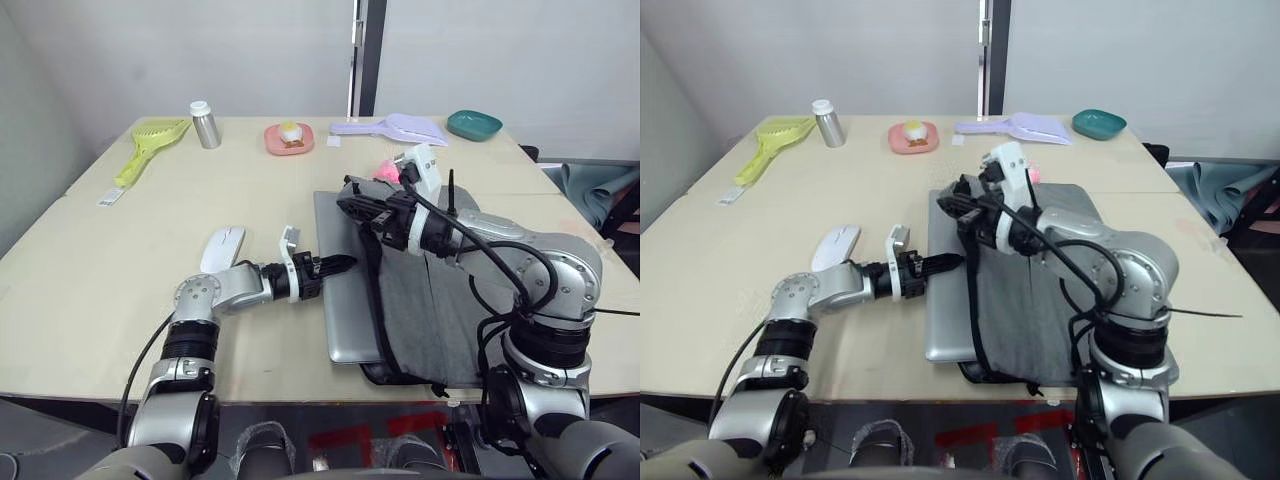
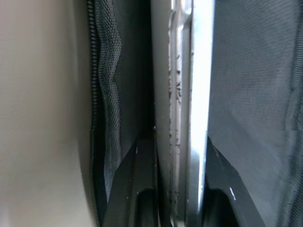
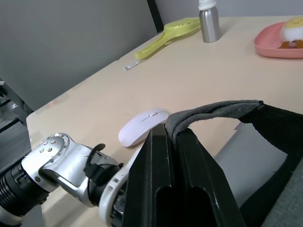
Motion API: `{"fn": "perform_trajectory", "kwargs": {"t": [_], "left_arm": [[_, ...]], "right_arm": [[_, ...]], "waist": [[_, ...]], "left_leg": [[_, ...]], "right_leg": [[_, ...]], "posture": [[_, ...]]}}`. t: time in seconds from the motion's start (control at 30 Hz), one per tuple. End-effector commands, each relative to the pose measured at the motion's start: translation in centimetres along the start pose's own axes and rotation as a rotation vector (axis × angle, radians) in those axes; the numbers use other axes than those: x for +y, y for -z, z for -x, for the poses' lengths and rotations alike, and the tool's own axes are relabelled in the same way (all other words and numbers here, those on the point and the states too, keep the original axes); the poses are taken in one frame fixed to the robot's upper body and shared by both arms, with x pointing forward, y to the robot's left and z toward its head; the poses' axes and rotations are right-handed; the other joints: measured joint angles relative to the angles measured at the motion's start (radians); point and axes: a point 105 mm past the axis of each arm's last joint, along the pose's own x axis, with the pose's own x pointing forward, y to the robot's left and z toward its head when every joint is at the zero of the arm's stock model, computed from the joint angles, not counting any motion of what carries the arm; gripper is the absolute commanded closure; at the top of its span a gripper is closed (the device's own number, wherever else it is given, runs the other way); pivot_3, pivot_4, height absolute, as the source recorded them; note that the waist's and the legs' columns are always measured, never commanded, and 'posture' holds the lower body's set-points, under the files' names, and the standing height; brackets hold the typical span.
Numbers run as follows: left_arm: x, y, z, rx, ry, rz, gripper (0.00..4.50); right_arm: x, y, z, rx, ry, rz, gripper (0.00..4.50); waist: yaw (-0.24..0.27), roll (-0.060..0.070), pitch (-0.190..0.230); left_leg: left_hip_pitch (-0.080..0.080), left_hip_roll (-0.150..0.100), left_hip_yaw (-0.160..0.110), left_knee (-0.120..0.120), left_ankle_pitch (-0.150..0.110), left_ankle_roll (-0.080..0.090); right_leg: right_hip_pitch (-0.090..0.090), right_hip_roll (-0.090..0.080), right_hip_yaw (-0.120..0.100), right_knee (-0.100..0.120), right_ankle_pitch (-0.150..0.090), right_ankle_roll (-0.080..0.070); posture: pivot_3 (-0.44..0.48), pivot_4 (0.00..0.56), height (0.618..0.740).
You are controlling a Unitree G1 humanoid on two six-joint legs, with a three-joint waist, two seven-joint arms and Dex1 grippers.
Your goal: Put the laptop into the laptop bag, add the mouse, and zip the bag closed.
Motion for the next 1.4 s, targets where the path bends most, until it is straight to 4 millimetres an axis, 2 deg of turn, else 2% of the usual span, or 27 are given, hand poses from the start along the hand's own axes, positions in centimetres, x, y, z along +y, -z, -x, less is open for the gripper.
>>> {"fn": "perform_trajectory", "kwargs": {"t": [0.03, 0.23, 0.7, 0.97, 1.1, 1.17, 1.4], "left_arm": [[-2.5, -0.9, -1.1, -0.042, 0.049, -0.089, 4.19], [-2.9, 0.6, -2.8, -0.002, 0.068, -0.087, 4.19], [-1.9, 2.2, -5.0, 0.137, -0.002, -0.091, 4.19], [-2.6, 2.2, -5.3, 0.157, 0.060, -0.077, 4.19], [-2.6, 2.0, -5.2, 0.160, 0.065, -0.073, 4.19], [-2.5, 2.0, -5.0, 0.168, 0.062, -0.079, 4.19], [-2.3, 1.1, -4.1, 0.140, 0.043, -0.087, 4.19]], "right_arm": [[1.5, -1.0, -0.2, -0.053, -0.057, 0.032, 4.47], [2.0, -0.7, -0.6, -0.051, -0.074, 0.018, 4.47], [2.0, -0.5, -0.5, -0.045, -0.077, 0.006, 4.47], [3.3, -1.0, -0.6, -0.067, -0.169, -0.016, 4.47], [4.8, -0.8, -0.6, -0.056, -0.305, -0.024, 4.47], [4.8, 0.1, -0.9, -0.002, -0.316, -0.003, 4.47], [2.3, -0.4, -2.6, 0.032, -0.299, 0.054, 4.47]], "waist": [[0.000, 0.000, 0.000], [-0.001, 0.000, 0.000], [0.001, 0.000, 0.000], [0.001, 0.000, 0.000], [0.001, 0.000, 0.000], [-0.001, 0.000, 0.000], [-0.001, 0.000, 0.000]], "left_leg": [[0.000, 0.000, 0.000, 0.000, 0.000, 0.000], [0.000, 0.000, 0.000, 0.000, 0.000, 0.000], [0.000, -0.001, 0.000, 0.000, 0.000, 0.000], [0.000, -0.001, 0.000, 0.000, 0.000, 0.000], [0.000, -0.001, 0.000, 0.000, 0.000, 0.000], [0.000, -0.001, 0.000, 0.000, 0.000, 0.000], [0.000, -0.001, 0.000, 0.000, 0.001, 0.000]], "right_leg": [[0.000, 0.000, 0.000, 0.000, 0.000, 0.000], [0.000, 0.000, 0.000, 0.000, 0.000, 0.001], [0.001, -0.001, 0.000, -0.001, 0.001, 0.001], [0.001, -0.001, 0.000, -0.001, 0.001, 0.002], [0.001, -0.001, 0.000, -0.001, 0.001, 0.002], [0.001, -0.001, 0.000, -0.001, 0.001, 0.002], [0.001, -0.001, 0.000, 0.000, 0.001, 0.001]], "posture": [[0.000, 0.150, 0.740], [0.000, 0.150, 0.740], [0.000, 0.150, 0.740], [0.000, 0.150, 0.740], [0.000, 0.150, 0.740], [0.000, 0.150, 0.740], [0.000, 0.150, 0.740]]}}
